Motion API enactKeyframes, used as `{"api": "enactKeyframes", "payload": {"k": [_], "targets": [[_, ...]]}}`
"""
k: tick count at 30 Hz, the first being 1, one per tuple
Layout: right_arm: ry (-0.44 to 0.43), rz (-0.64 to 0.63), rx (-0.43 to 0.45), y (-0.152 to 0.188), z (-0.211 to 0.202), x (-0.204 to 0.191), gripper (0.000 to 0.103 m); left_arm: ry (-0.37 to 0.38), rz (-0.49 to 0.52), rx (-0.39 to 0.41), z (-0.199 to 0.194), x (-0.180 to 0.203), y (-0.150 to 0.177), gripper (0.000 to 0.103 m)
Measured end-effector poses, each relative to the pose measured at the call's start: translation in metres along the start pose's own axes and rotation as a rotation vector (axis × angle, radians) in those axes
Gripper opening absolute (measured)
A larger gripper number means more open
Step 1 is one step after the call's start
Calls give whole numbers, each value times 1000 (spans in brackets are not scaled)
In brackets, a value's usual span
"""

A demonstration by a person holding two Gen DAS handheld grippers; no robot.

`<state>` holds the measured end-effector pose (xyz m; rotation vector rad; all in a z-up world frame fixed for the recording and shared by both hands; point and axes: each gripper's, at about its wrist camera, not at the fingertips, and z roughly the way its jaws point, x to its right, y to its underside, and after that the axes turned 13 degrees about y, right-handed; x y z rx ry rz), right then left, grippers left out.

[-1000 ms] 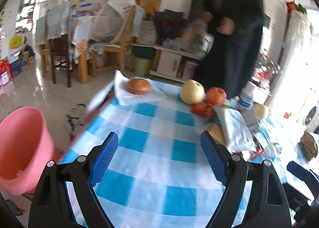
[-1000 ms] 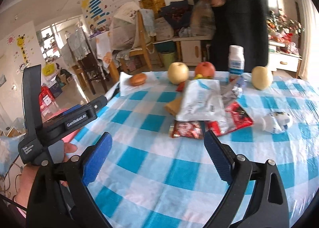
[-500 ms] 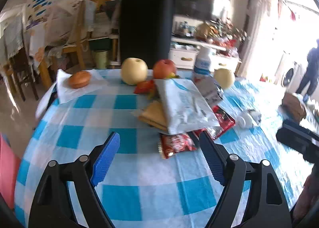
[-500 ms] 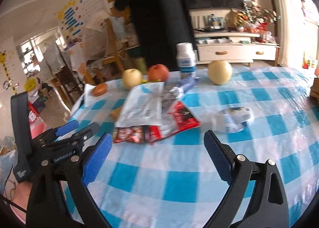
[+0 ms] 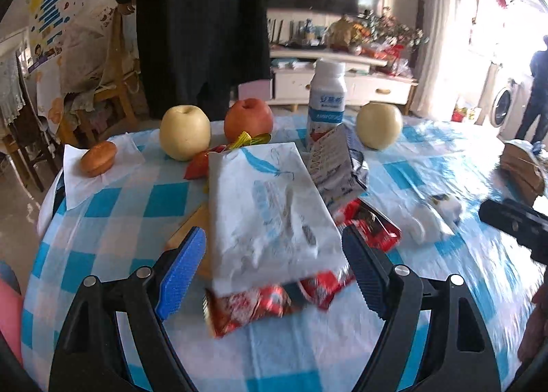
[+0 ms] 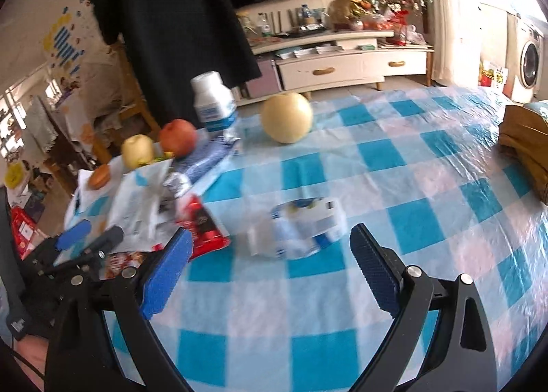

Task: Collect trash
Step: 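Grasp the white feather-print wipe pack with left tool while right grasps the lying MAGICDAY bottle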

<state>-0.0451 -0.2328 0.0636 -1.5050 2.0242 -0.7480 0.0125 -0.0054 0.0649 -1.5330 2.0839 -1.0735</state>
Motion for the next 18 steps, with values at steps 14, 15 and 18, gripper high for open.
{"api": "enactKeyframes", "payload": {"k": [14, 15, 18], "targets": [[28, -99, -111, -5, 75, -10, 94, -63, -16, -56, 43, -9, -14, 82], [20, -105, -101, -5, 76, -11, 94, -58, -21, -51, 44, -11, -14, 82], [31, -122, -89, -8, 79, -11, 94, -66, -7, -53, 50, -11, -19, 82]]}}
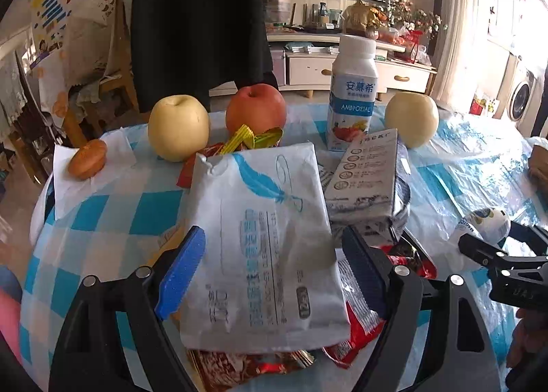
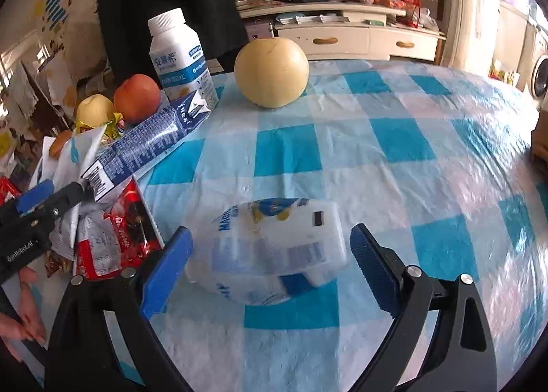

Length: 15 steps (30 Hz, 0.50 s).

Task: Collect trash
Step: 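Grasp the white feather-print wipe pack with left tool while right grasps the lying MAGICDAY bottle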

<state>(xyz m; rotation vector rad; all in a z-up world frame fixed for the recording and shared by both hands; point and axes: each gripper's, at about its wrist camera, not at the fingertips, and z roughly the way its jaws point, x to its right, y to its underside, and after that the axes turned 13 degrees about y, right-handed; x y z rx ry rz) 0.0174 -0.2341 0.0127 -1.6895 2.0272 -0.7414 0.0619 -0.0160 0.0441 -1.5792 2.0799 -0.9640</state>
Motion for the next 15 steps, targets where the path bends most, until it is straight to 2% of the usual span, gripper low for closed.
{"api": "enactKeyframes", "payload": {"k": [3, 4, 6, 7, 8, 12, 15], "targets": [[-11, 10, -2, -1, 1, 2, 94, 0, 5, 3, 4, 0, -2, 79], [-12, 11, 0, -1, 1, 2, 94, -4, 4, 7, 5, 0, -1, 69], [-23, 10, 5, -2, 1, 1, 93, -8, 4, 16, 5, 1, 0, 65], [-28, 12, 4, -2, 2, 1, 88, -6, 5, 21, 5, 2, 0, 54], [-39, 17, 1, -2, 2, 2, 83, 6, 7, 27, 4, 4, 1, 48], [-59, 34, 3, -2, 2, 4, 79, 18, 12, 26, 3, 14, 1, 19], [-70, 41, 3, -2, 2, 5, 77, 24, -3, 19, 3, 16, 2, 16]]}}
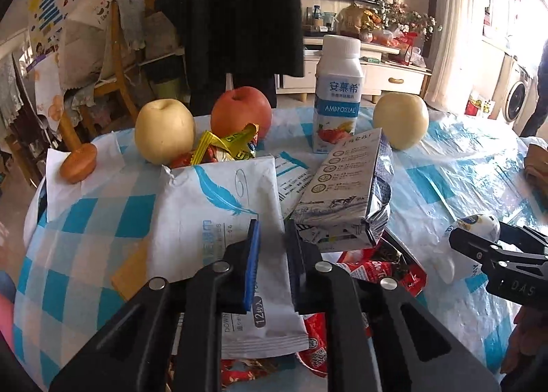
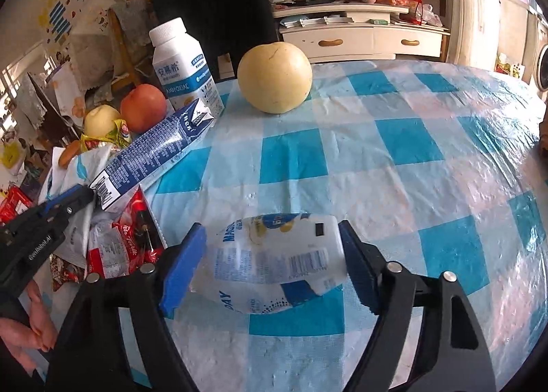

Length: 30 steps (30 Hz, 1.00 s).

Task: Collect trash
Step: 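Grasp the white feather-print wipe pack with left tool while right grasps the lying MAGICDAY bottle, then lift the wipe pack with the left tool while right holds the MAGICDAY bottle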

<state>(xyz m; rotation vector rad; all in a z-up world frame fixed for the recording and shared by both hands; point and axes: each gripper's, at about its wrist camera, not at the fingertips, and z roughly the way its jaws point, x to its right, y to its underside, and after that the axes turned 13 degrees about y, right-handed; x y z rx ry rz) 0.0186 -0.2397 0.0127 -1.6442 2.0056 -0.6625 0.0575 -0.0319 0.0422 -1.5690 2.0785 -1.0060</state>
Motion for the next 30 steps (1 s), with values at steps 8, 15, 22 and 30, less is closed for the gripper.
{"api": "enactKeyframes", "payload": {"k": [8, 15, 22, 30], "targets": [[-13, 4, 4, 0, -2, 1, 40, 72, -63, 9, -13, -12, 4, 19], [9, 24, -2, 1, 0, 4, 76, 45, -42, 20, -18, -18, 4, 70], [13, 38, -13, 2, 1, 7, 88, -34, -50, -20, 4, -26, -7, 76], [-41, 32, -46, 3, 1, 2, 88, -43, -57, 4, 6, -30, -3, 65]]}}
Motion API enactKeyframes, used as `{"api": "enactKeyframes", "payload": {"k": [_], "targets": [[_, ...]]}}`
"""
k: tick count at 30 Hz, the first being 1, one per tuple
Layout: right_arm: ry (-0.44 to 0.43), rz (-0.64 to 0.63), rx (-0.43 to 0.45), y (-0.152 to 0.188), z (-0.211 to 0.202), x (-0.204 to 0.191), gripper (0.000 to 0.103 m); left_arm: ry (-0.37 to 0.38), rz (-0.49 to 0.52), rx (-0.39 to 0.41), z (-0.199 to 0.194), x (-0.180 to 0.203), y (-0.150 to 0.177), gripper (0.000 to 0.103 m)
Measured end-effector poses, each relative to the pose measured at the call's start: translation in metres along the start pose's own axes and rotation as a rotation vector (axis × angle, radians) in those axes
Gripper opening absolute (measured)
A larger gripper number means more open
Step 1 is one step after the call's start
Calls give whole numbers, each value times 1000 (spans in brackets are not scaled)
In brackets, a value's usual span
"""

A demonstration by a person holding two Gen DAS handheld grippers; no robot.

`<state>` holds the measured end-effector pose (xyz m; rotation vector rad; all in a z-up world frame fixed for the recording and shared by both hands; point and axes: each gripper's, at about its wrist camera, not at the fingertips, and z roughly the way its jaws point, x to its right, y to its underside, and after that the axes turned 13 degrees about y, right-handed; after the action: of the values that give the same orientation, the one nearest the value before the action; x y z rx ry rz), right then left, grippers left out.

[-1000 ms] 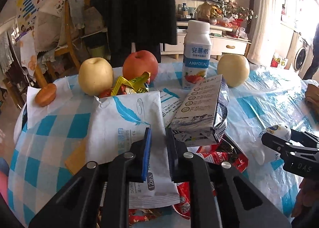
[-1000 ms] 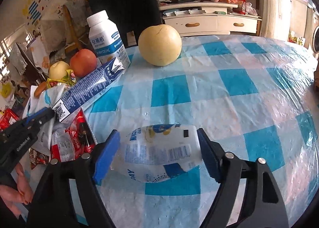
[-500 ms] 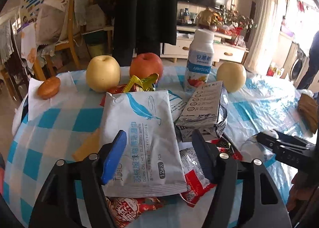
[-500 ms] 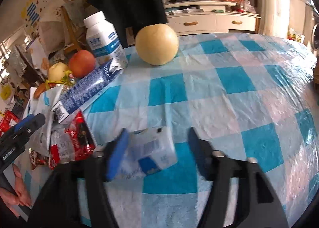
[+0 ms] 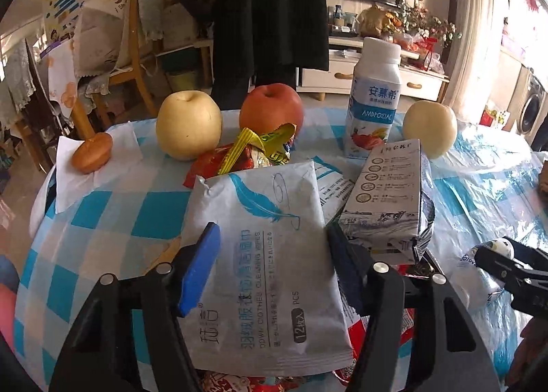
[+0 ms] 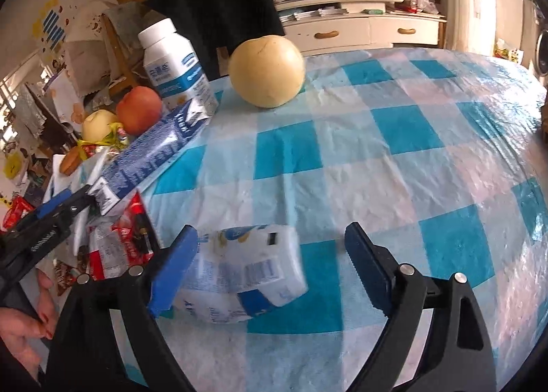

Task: Collect trash
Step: 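Lift the wipe pack with the left tool while right holds the MAGICDAY bottle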

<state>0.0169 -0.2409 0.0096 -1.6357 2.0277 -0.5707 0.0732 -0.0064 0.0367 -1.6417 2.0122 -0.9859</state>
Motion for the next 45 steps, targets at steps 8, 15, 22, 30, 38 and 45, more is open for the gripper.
{"api": "enactKeyframes", "payload": {"k": [8, 15, 22, 30, 38, 45], "targets": [[-16, -99, -30, 7, -1, -15, 97, 86, 25, -24, -15, -1, 5, 65], [-30, -129, -51, 9, -3, -15, 99, 58, 64, -28, -29, -5, 8, 82], [-39, -170, -59, 13, -5, -19, 99, 31, 62, -59, -15, -4, 15, 89], [-27, -222, -62, 17, -6, -26, 99, -5, 25, -42, -19, 2, 18, 47], [-12, -250, -63, 18, -5, -29, 99, 89, 13, -78, -29, 8, 34, 46], [0, -251, -62, 18, -4, -29, 99, 165, 15, -108, -33, 14, 41, 69]]}}
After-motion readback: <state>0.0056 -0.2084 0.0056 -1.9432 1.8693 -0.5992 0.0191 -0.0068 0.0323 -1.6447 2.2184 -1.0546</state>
